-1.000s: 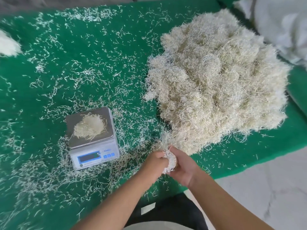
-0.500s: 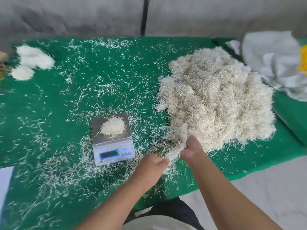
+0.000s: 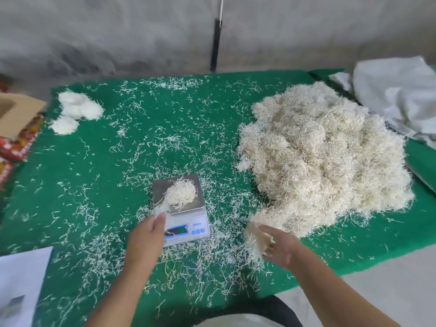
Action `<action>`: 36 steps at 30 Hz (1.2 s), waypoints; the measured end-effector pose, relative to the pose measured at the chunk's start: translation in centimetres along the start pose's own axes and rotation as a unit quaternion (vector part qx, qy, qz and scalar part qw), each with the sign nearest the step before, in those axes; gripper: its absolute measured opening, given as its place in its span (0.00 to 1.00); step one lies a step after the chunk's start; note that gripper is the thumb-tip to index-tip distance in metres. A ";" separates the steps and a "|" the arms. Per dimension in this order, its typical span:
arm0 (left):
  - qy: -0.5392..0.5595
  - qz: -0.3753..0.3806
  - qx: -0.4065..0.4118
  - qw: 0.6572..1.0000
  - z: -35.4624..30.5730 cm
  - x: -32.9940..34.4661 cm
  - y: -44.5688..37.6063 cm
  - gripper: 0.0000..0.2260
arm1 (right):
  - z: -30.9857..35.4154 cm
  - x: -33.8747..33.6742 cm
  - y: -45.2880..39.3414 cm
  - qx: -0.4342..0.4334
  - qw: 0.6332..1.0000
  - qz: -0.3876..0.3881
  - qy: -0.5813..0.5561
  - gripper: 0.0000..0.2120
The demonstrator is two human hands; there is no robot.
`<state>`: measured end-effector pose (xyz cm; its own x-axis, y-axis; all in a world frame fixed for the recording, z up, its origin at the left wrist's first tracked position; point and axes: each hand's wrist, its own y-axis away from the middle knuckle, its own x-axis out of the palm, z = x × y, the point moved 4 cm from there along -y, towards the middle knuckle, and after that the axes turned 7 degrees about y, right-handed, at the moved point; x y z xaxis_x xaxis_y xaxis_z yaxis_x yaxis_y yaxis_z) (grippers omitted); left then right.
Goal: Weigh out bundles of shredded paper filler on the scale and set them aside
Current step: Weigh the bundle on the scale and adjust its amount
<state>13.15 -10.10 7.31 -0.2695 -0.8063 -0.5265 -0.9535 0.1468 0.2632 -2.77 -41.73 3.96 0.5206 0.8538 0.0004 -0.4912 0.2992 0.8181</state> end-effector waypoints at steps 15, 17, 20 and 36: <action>-0.349 0.063 0.179 0.918 -4.6 4.6 -12.4 0.20 | -6.1 -6.9 -1.9 0.022 0.996 -0.076 -0.041 0.15; -0.321 0.049 0.183 0.928 -4.1 4.5 -12.2 0.21 | -6.1 -7.6 -1.9 0.024 0.995 -0.081 -0.048 0.10; -0.288 0.015 0.186 0.939 -3.6 3.9 -11.9 0.18 | -5.8 -7.8 -2.1 0.034 0.994 -0.100 -0.035 0.13; -0.194 0.003 0.185 0.963 -3.6 1.9 -11.3 0.17 | -1.2 -3.4 -4.1 -0.030 0.991 -0.086 0.102 0.07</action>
<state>23.85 -15.34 6.26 -0.2368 -0.5403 -0.8075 -0.9151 0.4033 -0.0015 -3.38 -45.32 -0.09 0.4508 0.8549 -0.2568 -0.4525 0.4669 0.7598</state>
